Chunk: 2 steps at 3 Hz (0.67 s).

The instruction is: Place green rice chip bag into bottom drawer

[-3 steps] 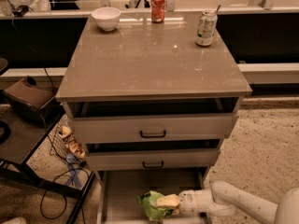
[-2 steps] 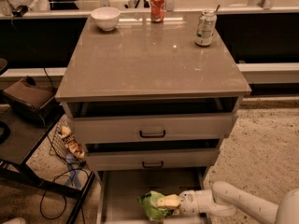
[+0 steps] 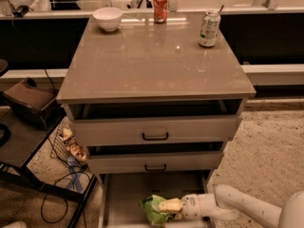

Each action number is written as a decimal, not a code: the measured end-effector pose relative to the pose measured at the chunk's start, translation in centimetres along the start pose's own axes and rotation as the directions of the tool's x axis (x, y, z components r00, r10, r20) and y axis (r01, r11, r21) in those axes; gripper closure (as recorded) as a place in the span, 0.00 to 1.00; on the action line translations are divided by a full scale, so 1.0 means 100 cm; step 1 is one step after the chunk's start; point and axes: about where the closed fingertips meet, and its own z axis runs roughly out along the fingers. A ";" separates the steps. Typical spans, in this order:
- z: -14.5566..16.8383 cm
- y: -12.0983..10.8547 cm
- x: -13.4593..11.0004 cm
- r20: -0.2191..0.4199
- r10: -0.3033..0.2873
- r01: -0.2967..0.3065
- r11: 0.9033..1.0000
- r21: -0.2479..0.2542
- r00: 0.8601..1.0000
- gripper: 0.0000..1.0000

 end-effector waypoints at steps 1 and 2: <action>0.002 0.000 0.001 -0.003 0.001 -0.001 1.000 -0.002 1.000 0.15; 0.004 0.001 0.001 -0.008 0.001 -0.001 1.000 -0.004 1.000 0.00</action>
Offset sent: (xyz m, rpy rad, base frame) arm -0.0006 0.0017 0.0000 0.0019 0.0010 0.0028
